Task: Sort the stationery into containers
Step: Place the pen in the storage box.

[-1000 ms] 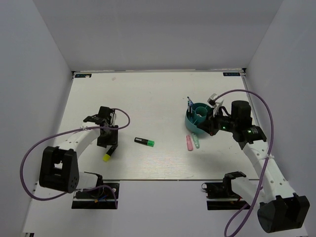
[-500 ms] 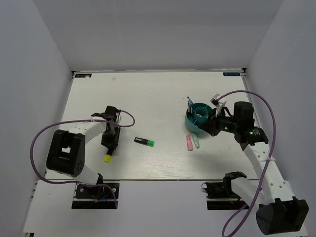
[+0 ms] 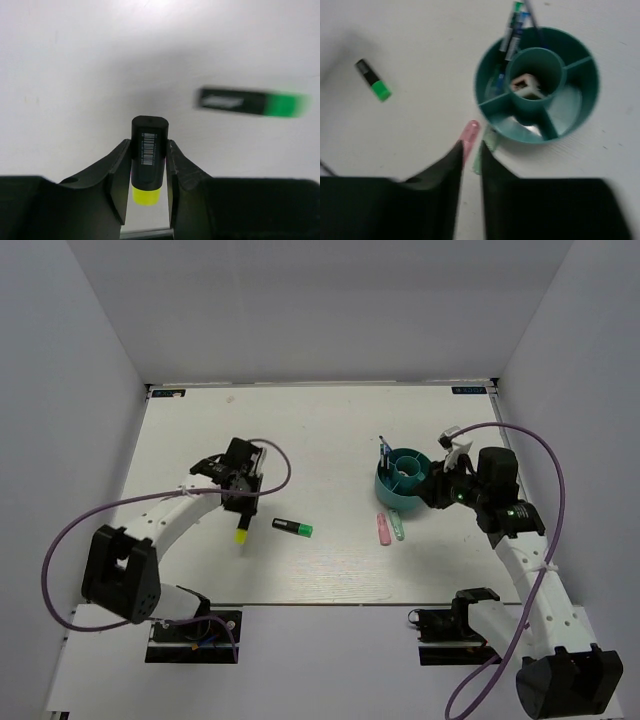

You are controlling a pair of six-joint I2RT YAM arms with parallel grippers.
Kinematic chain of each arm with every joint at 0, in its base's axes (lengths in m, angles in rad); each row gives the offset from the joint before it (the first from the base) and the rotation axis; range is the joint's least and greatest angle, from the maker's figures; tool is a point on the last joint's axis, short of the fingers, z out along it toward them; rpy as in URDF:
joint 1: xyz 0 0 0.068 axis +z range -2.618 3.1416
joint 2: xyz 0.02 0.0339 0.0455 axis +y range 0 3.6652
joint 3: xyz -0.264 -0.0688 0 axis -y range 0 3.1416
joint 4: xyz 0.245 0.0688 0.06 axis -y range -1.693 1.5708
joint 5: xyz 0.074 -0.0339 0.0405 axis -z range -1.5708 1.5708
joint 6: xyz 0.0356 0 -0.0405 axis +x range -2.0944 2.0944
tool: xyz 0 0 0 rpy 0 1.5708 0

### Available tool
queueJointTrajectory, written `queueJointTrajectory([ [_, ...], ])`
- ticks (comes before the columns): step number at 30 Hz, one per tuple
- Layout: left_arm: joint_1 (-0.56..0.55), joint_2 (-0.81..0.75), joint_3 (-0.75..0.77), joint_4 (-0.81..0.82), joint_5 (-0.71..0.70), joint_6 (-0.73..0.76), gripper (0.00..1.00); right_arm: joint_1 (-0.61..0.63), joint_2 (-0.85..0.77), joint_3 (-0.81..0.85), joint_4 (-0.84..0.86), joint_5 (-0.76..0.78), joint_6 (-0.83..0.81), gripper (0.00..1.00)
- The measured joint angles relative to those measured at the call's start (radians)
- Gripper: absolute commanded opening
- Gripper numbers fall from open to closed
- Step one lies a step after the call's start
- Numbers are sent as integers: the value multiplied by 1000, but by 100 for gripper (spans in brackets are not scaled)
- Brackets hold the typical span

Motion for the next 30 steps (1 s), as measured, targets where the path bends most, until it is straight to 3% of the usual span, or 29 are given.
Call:
queueJointTrajectory([
  [1,-45,-28,42,11,-2,-15,0,-2,0,-5,12,53,14,0],
  [5,-272,-100,209,135,-40,-70,0,-18,-1,-22,47,254,69,0],
  [8,-427,-110,236,315,-72,-92,0,-25,-1,-27,69,394,113,0],
  [13,-643,27,236,650,-180,-91,0,-36,-1,-32,127,670,196,0],
  [21,-829,412,382,1148,-430,65,0,-57,-5,-93,196,969,299,2],
  [25,-873,552,527,1289,-520,166,0,-61,-15,-97,207,1025,319,0],
  [30,-886,603,586,1371,-589,211,0,-69,-21,-98,225,1062,334,0],
])
